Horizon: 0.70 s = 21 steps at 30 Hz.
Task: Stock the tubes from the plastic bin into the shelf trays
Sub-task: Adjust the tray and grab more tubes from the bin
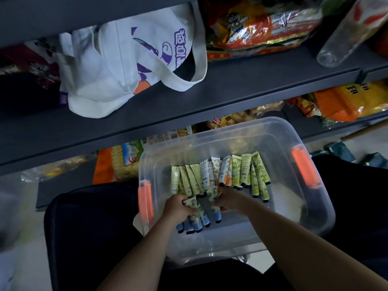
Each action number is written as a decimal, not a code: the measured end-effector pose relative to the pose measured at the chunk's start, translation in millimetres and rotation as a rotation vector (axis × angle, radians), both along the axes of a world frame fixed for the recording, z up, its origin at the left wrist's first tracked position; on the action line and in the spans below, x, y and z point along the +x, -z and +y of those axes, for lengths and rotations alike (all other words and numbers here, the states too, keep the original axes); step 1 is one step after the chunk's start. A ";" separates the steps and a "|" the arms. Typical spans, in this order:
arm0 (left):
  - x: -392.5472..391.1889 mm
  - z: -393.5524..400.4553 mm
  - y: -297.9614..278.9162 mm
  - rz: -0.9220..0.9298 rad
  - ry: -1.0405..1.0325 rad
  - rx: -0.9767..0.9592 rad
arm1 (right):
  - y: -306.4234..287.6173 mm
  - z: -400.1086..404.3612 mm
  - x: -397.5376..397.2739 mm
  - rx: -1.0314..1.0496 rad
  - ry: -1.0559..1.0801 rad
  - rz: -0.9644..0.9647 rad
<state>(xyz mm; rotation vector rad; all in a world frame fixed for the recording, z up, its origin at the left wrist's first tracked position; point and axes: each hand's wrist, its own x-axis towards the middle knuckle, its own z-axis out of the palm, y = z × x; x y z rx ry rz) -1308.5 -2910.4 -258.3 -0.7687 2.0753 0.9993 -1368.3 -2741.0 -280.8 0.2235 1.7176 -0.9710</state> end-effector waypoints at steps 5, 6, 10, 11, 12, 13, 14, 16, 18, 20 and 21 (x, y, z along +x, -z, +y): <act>-6.1 0.8 -18.3 0.088 -0.006 0.009 | -26.8 7.4 -5.7 -0.073 0.073 0.131; -7.8 0.9 -21.9 0.110 -0.006 0.008 | -32.6 10.3 -6.7 -0.078 0.073 0.174; -16.2 2.5 -47.0 0.207 -0.022 0.034 | -64.1 18.7 -13.0 -0.063 0.059 0.322; -18.4 3.0 -54.9 0.229 -0.022 0.044 | -74.1 19.7 -15.8 -0.067 0.053 0.361; -21.0 3.0 -61.3 0.264 -0.013 0.057 | -86.2 20.3 -18.4 -0.074 0.055 0.406; -23.4 2.9 -69.7 0.295 -0.009 0.063 | -99.8 20.3 -19.6 -0.087 0.061 0.438; -26.1 2.5 -78.1 0.328 -0.001 0.071 | -110.3 21.4 -21.1 -0.118 0.067 0.471; -31.2 2.0 -95.1 0.383 0.015 0.078 | -133.3 25.1 -24.7 -0.134 0.060 0.504; -34.9 2.5 -114.5 0.432 0.043 0.062 | -154.1 28.8 -28.9 -0.132 0.024 0.551; -39.2 2.9 -134.8 0.475 0.063 0.042 | -175.6 31.0 -33.6 -0.142 0.014 0.609; -42.4 2.7 -146.4 0.499 0.080 0.030 | -187.1 32.3 -35.3 -0.138 0.001 0.648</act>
